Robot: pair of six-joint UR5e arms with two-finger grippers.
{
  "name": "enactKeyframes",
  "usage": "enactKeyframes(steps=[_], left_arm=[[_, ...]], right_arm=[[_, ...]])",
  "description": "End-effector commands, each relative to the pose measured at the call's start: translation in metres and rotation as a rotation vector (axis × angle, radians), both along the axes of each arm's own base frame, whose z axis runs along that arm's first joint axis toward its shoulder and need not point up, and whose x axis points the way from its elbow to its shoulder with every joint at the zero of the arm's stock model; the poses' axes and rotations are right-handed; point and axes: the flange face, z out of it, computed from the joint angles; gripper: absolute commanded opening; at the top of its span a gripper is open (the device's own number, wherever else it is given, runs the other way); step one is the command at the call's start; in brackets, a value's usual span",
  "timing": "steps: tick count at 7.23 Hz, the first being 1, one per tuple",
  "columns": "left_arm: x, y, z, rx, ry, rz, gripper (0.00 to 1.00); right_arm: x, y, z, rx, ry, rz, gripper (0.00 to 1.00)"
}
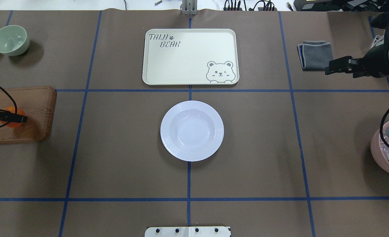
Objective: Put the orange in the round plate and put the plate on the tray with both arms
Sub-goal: 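Grasp the orange on the wooden board with the left gripper while the right arm advances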
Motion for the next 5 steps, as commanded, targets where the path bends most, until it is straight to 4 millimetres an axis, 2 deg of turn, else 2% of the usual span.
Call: enactKeyframes(steps=[1, 2, 4, 5], left_arm=[[0.018, -0.034, -0.083, -0.013, 0.024, -0.036, 0.0], [0.041, -0.063, -0.149, -0.086, 0.004, -0.126, 0.0], [0.135, -0.074, -0.264, -0.16, 0.007, -0.144, 0.0], [0.192, -0.064, -0.327, -0.225, -0.027, -0.17, 0.0]], right_arm=[[-0.011, 0.004, -0.003, 0.017, -0.013, -0.02, 1.0], [-0.02, 0.008, -0.007, 0.04, -0.038, -0.032, 1.0], [-0.045, 0.02, -0.017, 0.017, -0.114, -0.001, 1.0], [-0.062, 0.028, -0.023, -0.03, -0.175, 0.074, 0.99]])
